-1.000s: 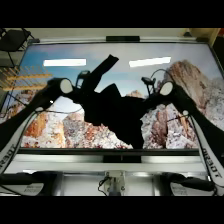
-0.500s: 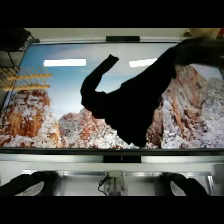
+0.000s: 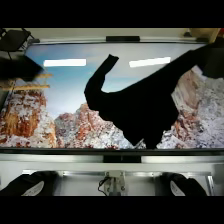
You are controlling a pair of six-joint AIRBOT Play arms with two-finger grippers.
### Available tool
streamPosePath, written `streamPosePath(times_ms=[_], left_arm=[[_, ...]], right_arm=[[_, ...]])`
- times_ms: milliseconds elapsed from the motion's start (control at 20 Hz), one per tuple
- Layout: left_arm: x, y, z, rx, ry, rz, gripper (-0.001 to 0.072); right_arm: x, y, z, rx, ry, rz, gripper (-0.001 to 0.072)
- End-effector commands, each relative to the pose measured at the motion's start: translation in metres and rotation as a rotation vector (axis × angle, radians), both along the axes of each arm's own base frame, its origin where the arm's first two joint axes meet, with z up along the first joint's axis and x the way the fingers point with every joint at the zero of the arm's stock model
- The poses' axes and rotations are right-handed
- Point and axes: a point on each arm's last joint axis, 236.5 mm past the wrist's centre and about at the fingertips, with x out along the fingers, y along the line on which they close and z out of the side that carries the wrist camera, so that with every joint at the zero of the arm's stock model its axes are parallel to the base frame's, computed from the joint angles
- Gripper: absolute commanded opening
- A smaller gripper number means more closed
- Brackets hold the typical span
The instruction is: Fold the shirts.
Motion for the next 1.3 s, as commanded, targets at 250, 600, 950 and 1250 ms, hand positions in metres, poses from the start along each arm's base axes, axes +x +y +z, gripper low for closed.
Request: streamPosePath(times_ms=[250,600,950,1250], left_arm=[[-0.059,-0.148,-0.203,-0.353,0.35,-0.106,0.0619],[-0.065,-0.201,-0.285,-0.488,0.585,0.042,0.0698],[-0.027,-0.201,-0.301,-0.561,0.513,0.175,0.0673],[0.021,-0.182,-0.269,-0.489,0.282,0.063,0.0044]], right_arm=[[0.062,0.035,-0.05,0.134,0.188,0.083,0.0055],[0.075,0.036,-0.07,0.096,0.215,0.109,0.0055],[0.074,0.036,-0.071,0.096,0.22,0.11,0.0055],[0.073,0.037,-0.066,0.079,0.192,0.127,0.0055]])
